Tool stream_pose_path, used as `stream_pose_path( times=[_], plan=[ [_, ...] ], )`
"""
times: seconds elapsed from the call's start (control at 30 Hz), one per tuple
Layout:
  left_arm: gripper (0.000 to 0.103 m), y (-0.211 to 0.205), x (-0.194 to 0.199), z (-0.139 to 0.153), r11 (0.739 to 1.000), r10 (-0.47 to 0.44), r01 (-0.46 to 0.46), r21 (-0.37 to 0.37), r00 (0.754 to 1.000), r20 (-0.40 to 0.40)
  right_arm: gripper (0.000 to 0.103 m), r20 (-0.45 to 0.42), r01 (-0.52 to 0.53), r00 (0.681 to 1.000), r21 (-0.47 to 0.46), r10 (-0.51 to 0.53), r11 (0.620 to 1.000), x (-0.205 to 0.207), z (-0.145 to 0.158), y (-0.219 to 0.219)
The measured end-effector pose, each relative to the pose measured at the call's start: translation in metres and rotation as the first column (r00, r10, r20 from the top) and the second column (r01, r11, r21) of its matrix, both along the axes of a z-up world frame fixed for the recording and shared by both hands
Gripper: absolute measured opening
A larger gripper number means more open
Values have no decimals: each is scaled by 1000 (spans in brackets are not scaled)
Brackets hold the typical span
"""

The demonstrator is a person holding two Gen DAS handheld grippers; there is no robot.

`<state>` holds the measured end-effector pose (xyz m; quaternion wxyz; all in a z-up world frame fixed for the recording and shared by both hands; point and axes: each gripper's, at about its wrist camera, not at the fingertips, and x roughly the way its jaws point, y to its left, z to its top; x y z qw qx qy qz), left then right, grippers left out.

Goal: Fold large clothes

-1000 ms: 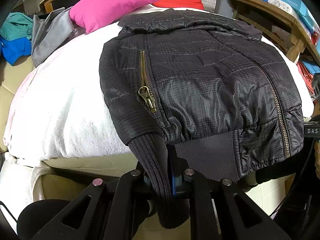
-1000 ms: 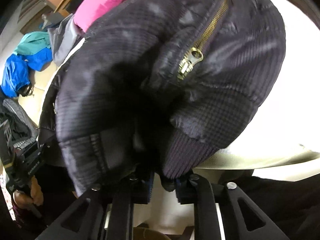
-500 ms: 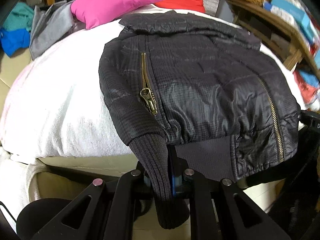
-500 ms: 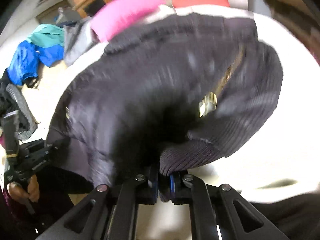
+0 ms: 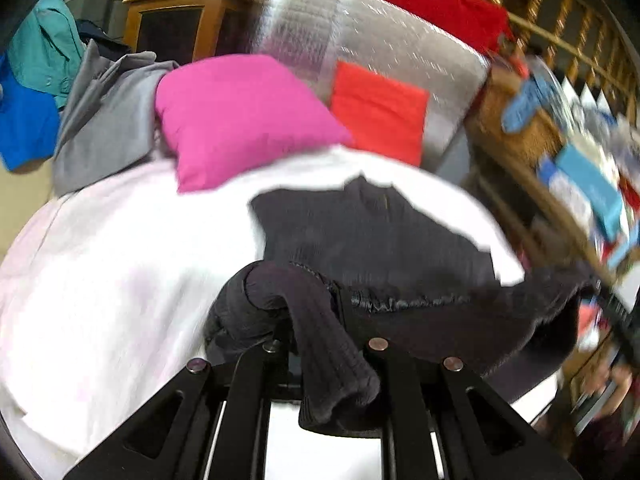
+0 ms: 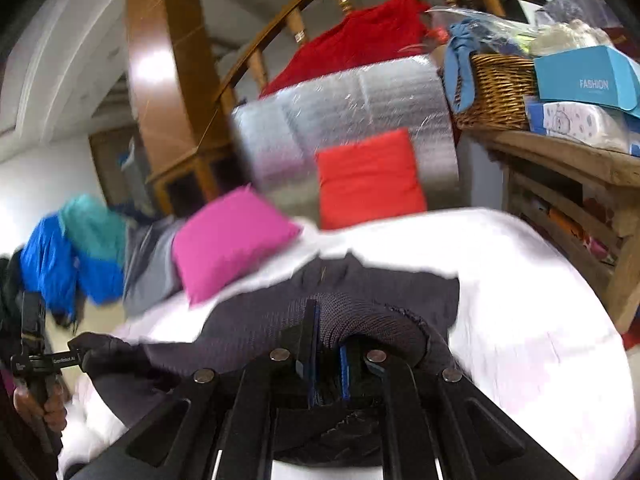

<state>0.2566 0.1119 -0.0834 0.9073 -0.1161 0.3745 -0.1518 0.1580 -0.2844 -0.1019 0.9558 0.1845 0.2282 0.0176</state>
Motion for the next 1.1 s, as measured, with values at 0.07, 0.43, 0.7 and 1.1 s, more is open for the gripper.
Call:
stream_pose_path(
  times=[0.07,0.43,0.7,1.1],
  plan=[
    [12,-12,41,1,999,38,-38,-13,999,-10,8,14,54,998,-4,-54,999,37,-7,-6],
    [12,-63,204,-49,995,97,-99,-20,993,-70,8,-113,162,982,114,-149,980,203,-86,-61],
    [14,-69,262,-84,995,103,-104,-12,993,-55,8,-150,200,973,169,-176,965,261,-133,-79],
    [80,-42,267,-81,979,155,-158,-131,987,-36,89,-56,267,960,478,-275,837,233,-142,-125]
  ],
)
